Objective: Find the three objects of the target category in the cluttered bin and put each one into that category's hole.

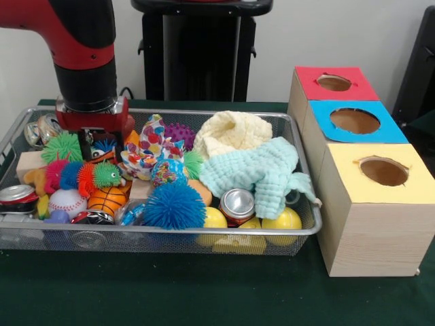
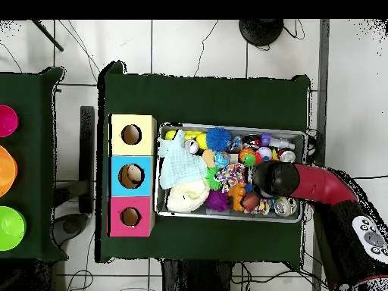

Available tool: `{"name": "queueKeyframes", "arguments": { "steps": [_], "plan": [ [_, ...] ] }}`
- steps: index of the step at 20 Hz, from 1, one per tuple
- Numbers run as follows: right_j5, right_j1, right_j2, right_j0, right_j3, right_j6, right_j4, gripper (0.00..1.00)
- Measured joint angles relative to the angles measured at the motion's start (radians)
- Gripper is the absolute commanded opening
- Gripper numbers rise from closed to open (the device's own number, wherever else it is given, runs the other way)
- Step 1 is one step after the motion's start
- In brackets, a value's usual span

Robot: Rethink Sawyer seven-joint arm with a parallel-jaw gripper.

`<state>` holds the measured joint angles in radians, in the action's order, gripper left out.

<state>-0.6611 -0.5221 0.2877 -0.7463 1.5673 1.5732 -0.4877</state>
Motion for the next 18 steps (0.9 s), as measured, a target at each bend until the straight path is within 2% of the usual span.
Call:
{"name": "queueKeyframes", "arguments": {
  "steps": [18],
  "plan": [
    [0.000,-0.029,0.000,0.000,0.001,0.000,0.000,1.00]
  ]
}}
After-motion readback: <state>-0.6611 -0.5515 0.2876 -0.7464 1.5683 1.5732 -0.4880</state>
